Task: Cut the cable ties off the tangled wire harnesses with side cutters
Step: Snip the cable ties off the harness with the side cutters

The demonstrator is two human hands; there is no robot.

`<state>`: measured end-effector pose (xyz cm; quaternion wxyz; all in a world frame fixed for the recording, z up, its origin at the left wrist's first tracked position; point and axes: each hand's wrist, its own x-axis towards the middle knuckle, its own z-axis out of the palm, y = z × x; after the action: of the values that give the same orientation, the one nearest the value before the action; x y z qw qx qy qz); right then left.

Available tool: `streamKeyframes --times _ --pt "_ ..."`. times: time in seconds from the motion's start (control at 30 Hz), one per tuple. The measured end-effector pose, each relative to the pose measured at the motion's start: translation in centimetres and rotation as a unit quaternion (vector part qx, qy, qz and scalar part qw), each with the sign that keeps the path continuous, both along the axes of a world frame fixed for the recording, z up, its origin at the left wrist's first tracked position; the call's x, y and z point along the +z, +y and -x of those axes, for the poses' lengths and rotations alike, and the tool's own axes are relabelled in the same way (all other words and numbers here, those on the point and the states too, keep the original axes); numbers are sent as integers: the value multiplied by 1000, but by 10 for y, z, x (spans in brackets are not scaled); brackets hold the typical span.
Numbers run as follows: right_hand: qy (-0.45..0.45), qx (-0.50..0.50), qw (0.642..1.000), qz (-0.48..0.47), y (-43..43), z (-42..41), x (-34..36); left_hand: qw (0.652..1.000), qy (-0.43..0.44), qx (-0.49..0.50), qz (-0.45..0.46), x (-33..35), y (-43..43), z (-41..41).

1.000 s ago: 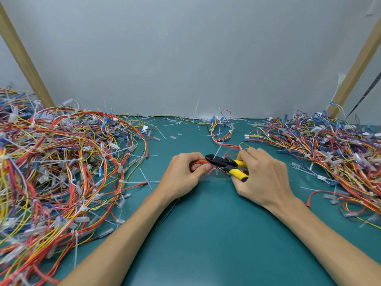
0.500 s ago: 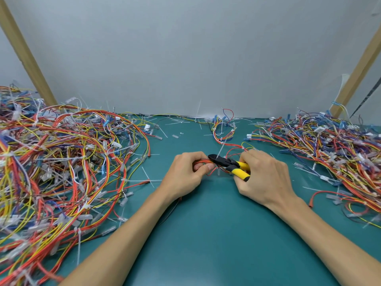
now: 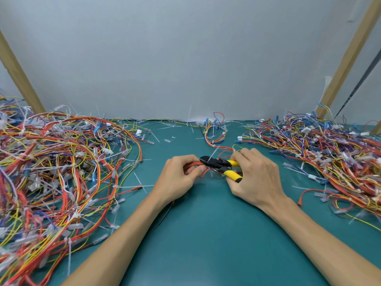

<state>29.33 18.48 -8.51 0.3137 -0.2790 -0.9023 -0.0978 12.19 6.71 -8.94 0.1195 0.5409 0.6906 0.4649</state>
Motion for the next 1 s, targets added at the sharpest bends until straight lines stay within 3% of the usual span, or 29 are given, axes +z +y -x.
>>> streamKeyframes --times 0.13,1.0 --pt "8 13 999 36 1 -1 0 1000 5 -2 1 1 -1 -1" --pt "-20 -6 999 34 -4 0 4 1000 2 18 -11 0 0 1"
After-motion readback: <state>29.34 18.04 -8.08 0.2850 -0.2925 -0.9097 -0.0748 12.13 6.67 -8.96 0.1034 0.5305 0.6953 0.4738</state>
